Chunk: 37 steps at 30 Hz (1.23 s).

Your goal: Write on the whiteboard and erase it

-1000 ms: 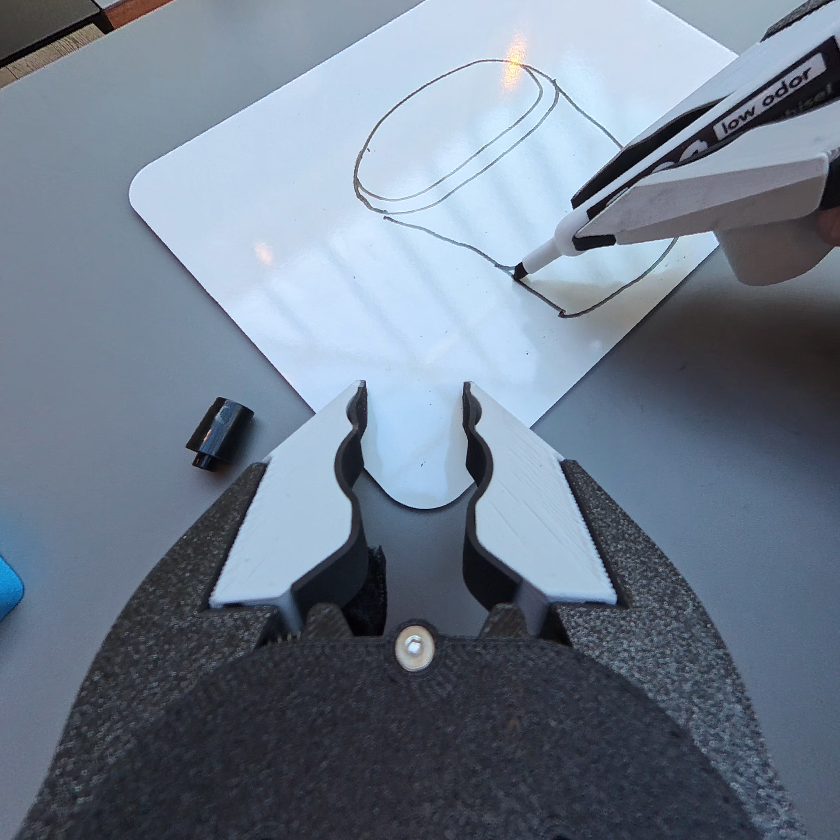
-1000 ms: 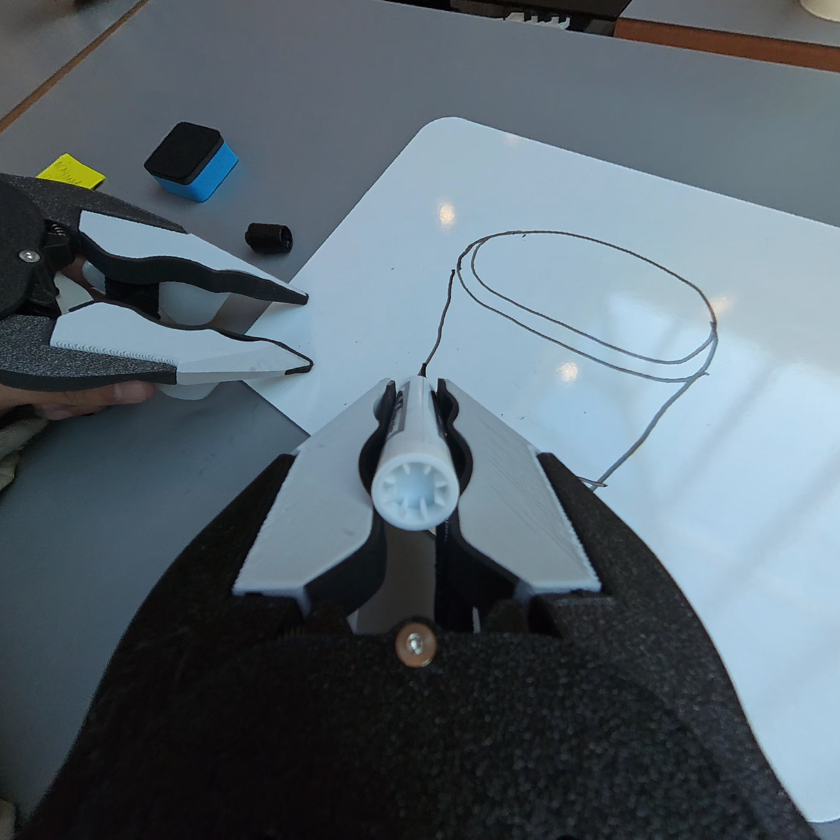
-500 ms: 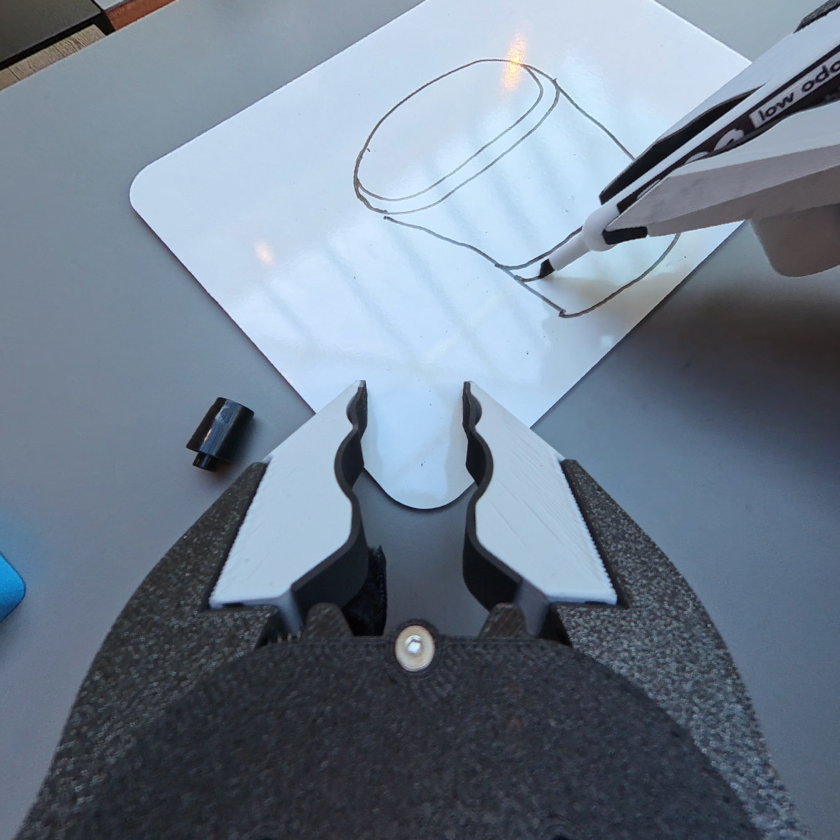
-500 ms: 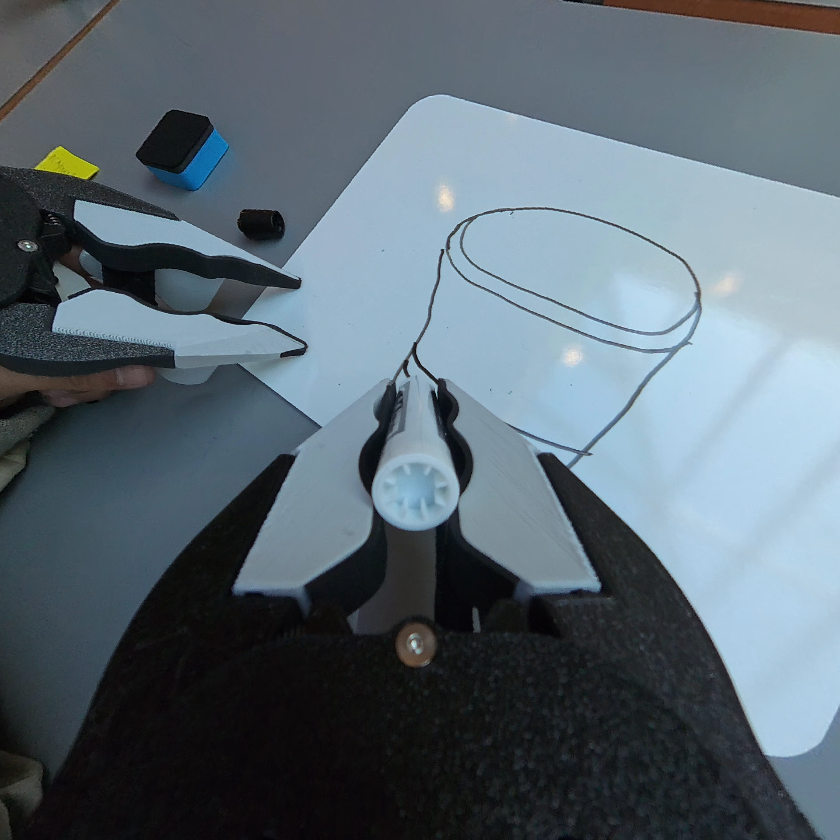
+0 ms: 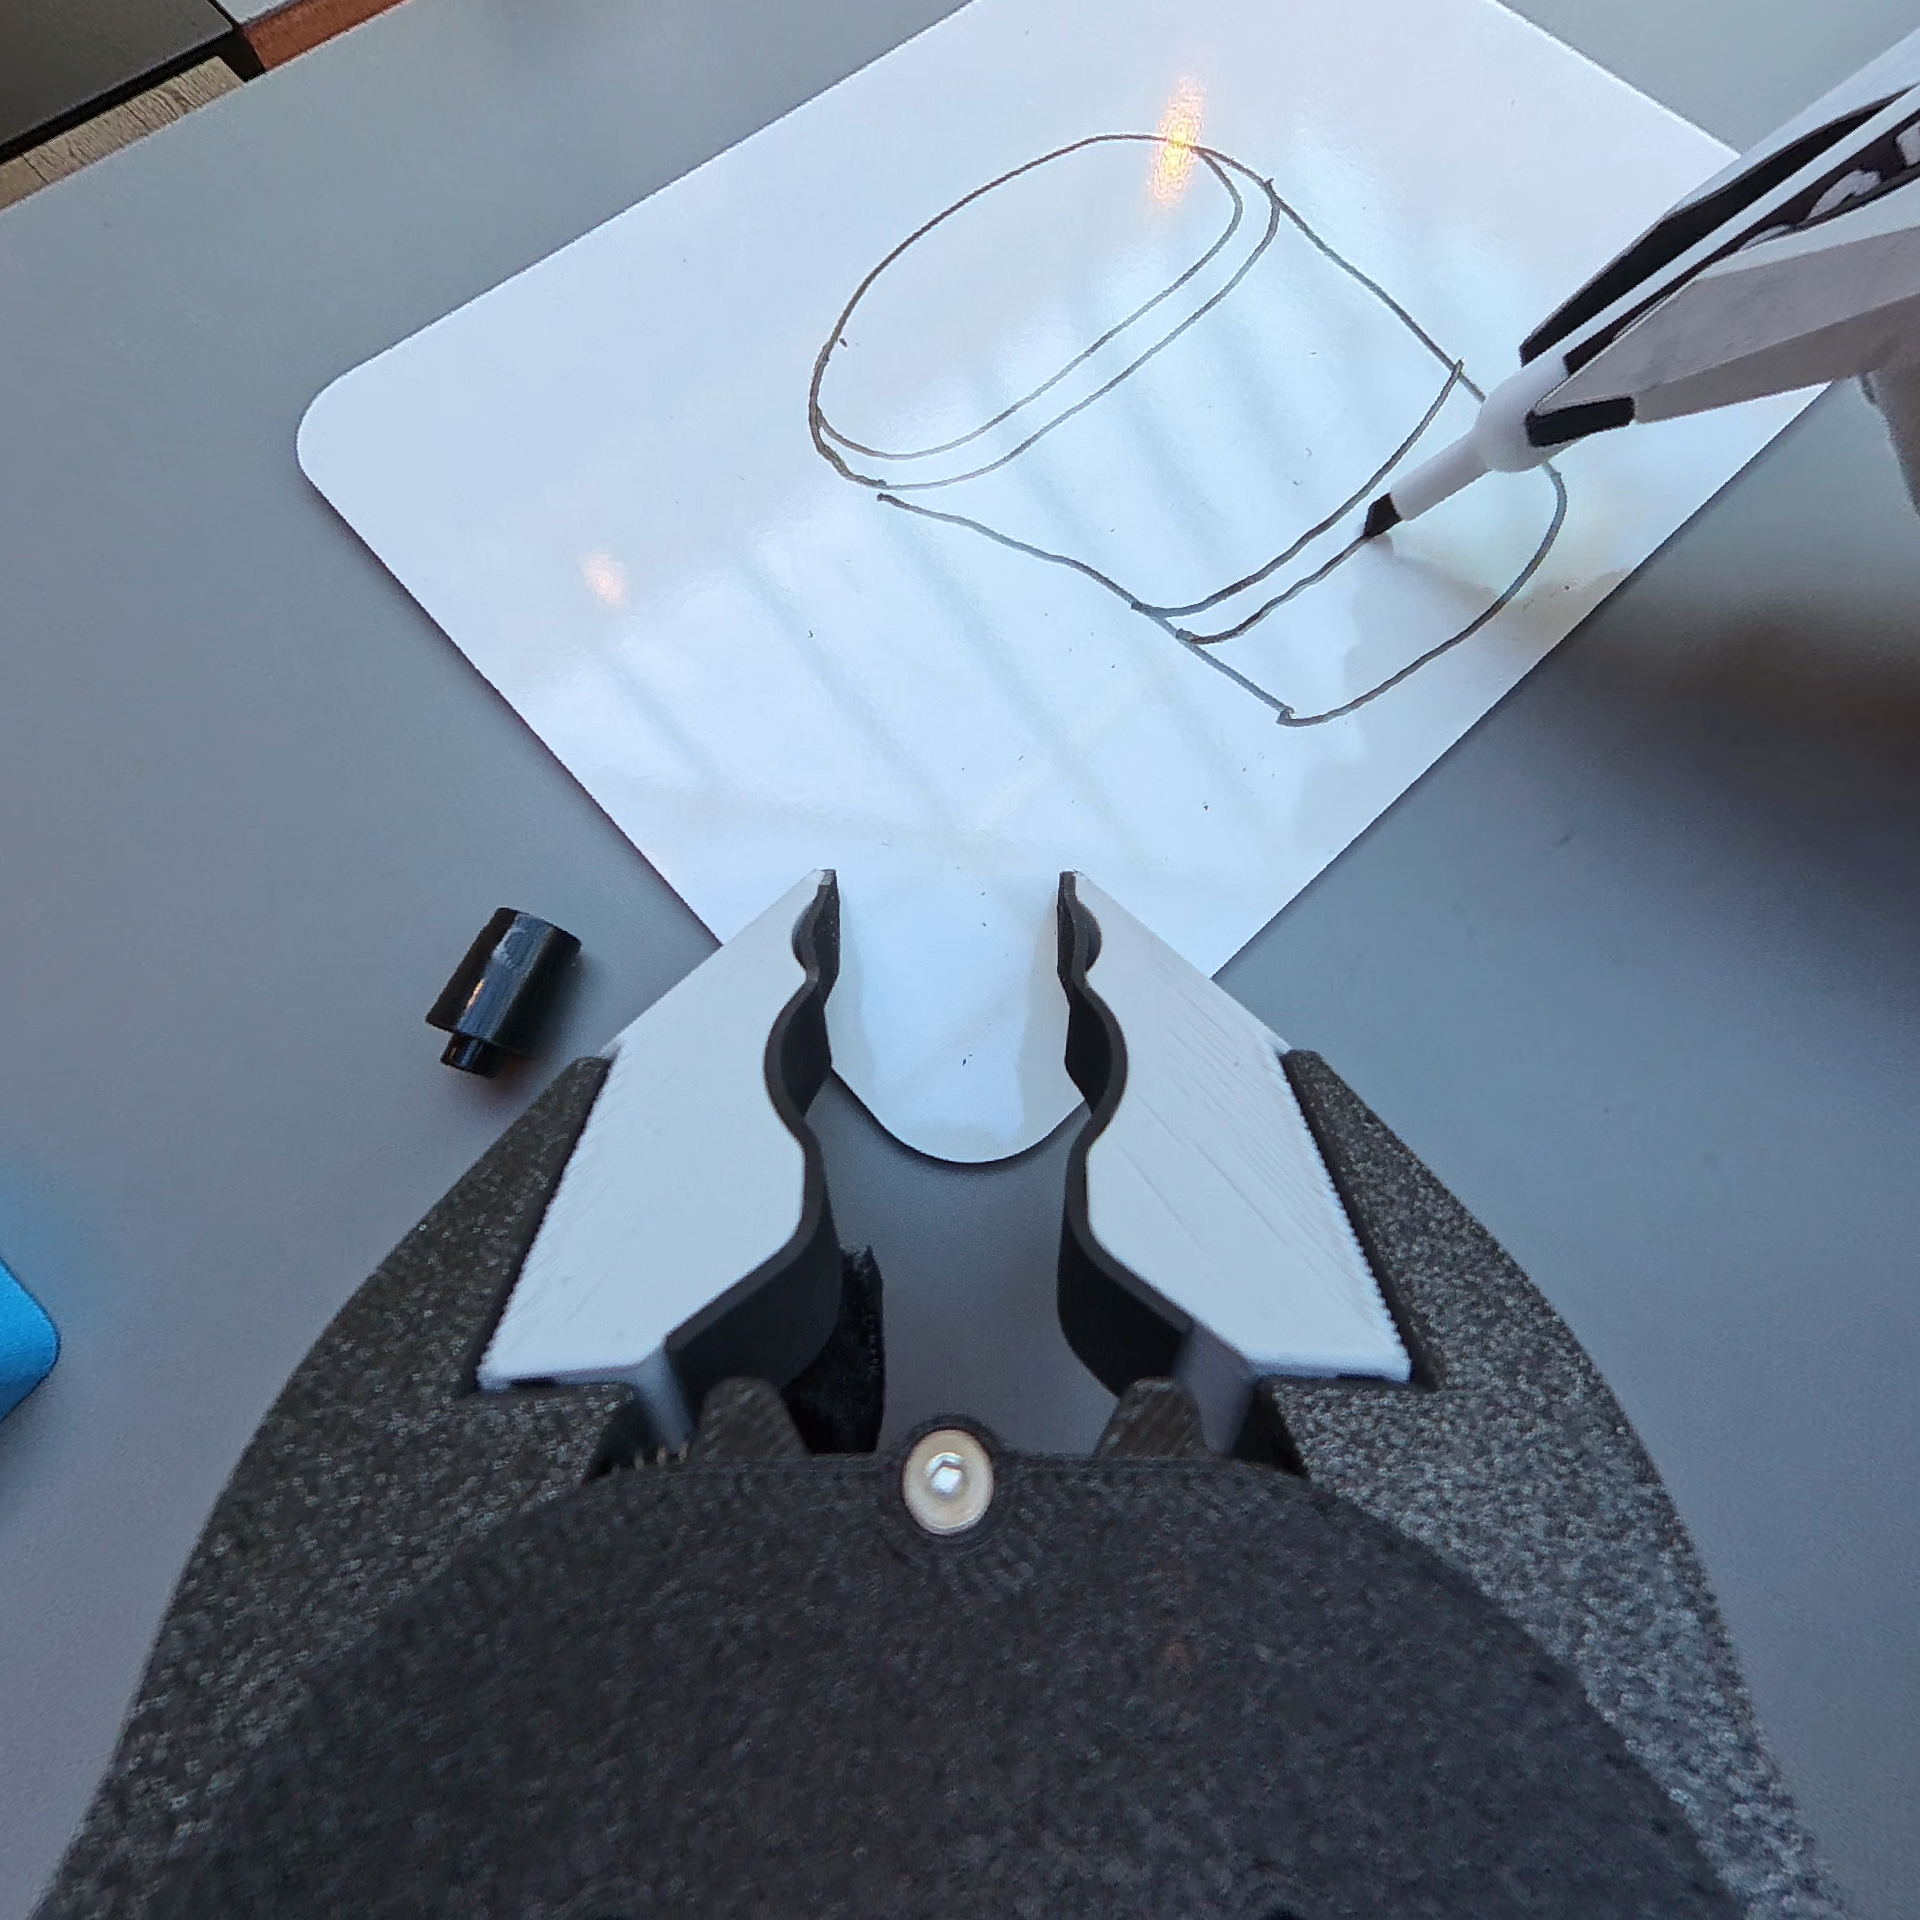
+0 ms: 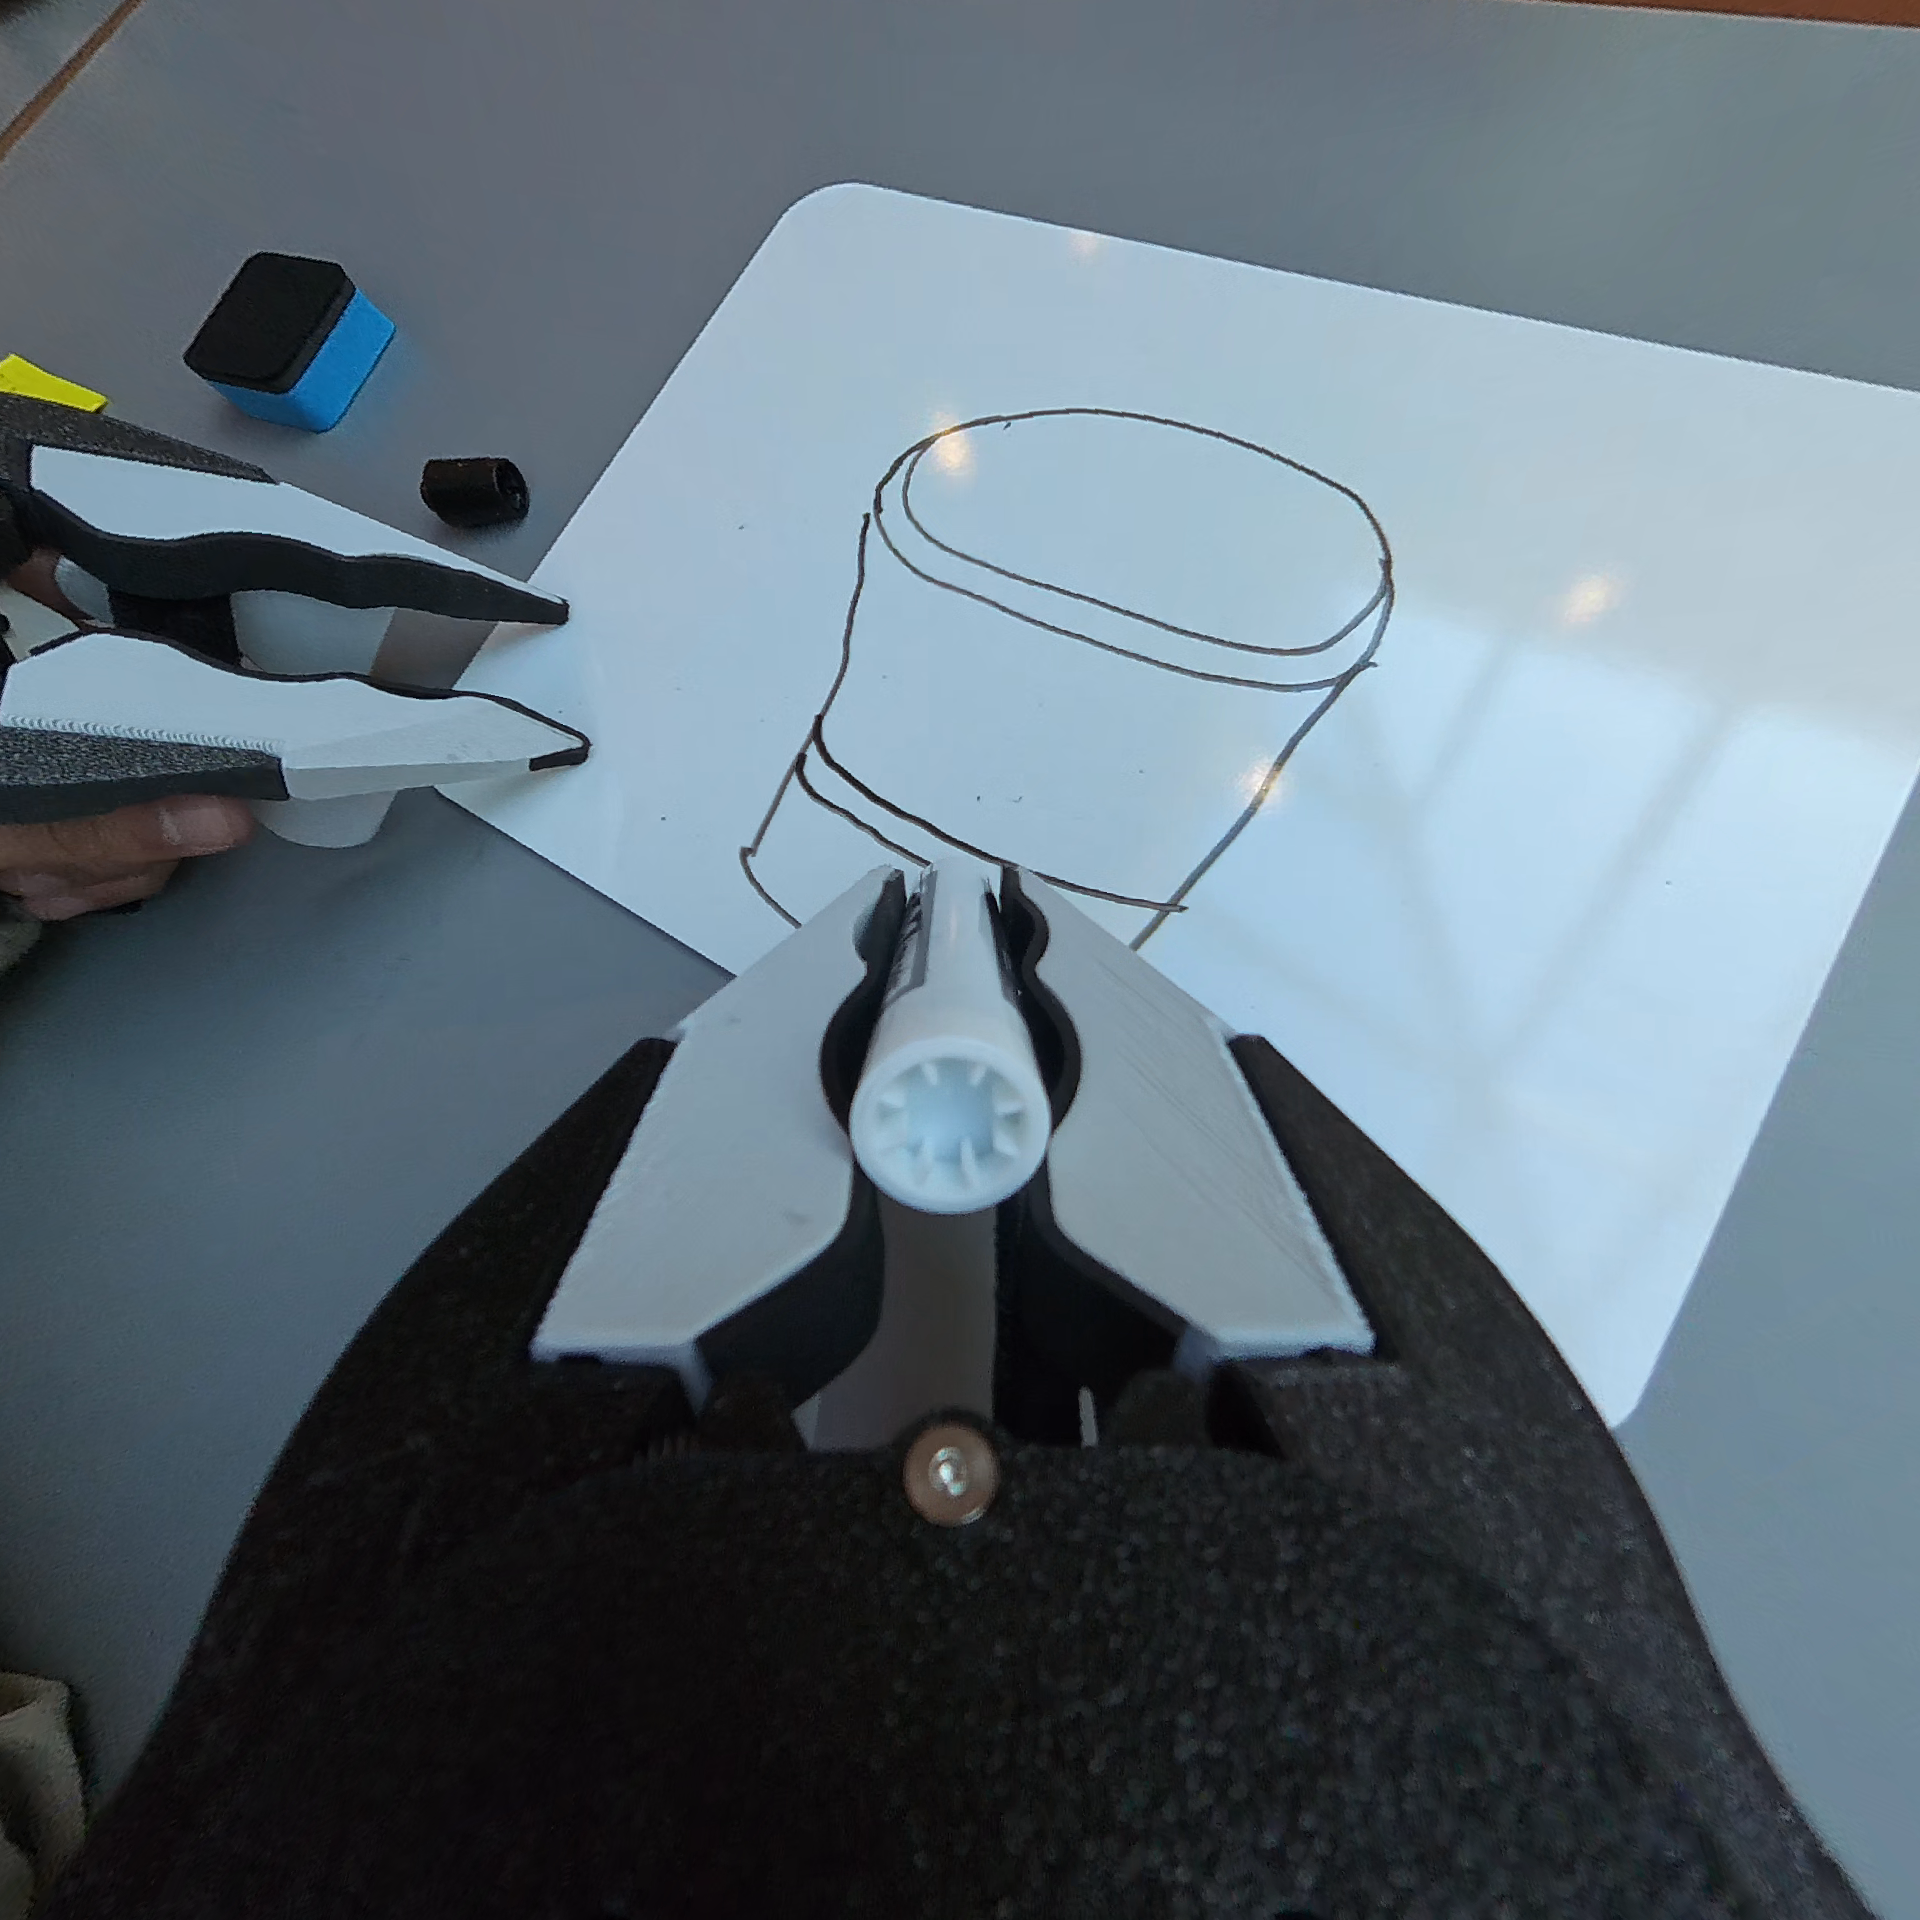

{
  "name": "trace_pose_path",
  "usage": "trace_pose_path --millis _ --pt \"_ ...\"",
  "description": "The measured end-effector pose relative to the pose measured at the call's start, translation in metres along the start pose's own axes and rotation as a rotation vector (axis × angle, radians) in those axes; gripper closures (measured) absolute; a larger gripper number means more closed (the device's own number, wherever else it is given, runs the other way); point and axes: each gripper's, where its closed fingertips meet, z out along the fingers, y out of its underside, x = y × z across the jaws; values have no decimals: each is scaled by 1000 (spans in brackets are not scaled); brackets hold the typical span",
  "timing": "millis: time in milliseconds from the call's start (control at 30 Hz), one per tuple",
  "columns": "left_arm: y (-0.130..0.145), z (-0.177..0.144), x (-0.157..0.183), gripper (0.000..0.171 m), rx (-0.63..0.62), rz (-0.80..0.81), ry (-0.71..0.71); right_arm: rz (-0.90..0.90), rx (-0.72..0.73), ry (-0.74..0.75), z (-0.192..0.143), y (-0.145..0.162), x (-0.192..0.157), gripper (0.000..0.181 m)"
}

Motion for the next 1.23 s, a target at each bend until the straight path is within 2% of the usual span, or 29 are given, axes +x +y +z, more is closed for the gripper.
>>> trace_pose_path --millis 500,700,767,833,967,1067,1233 --pt "0 0 0 129 0 2 -2 42 11 97 -20 5 40 163" --pt "0 0 0 129 0 2 -2 38 7 101 -20 4 41 163" --pt "0 0 0 129 0 1 -2 24 50 72 -21 -4 32 163" --pt "0 0 0 129 0 1 -1 38 97 -28 -21 -16 10 163" --pt "0 0 0 129 0 2 -2 -9 73 -146 -6 -23 -28 163" --pt "0 0 -1 129 0 1 -1 43 80 -235 3 -30 -42 163" --pt "1 0 0 129 0 3 -3 -18 -6 -148 25 -28 -32 163"
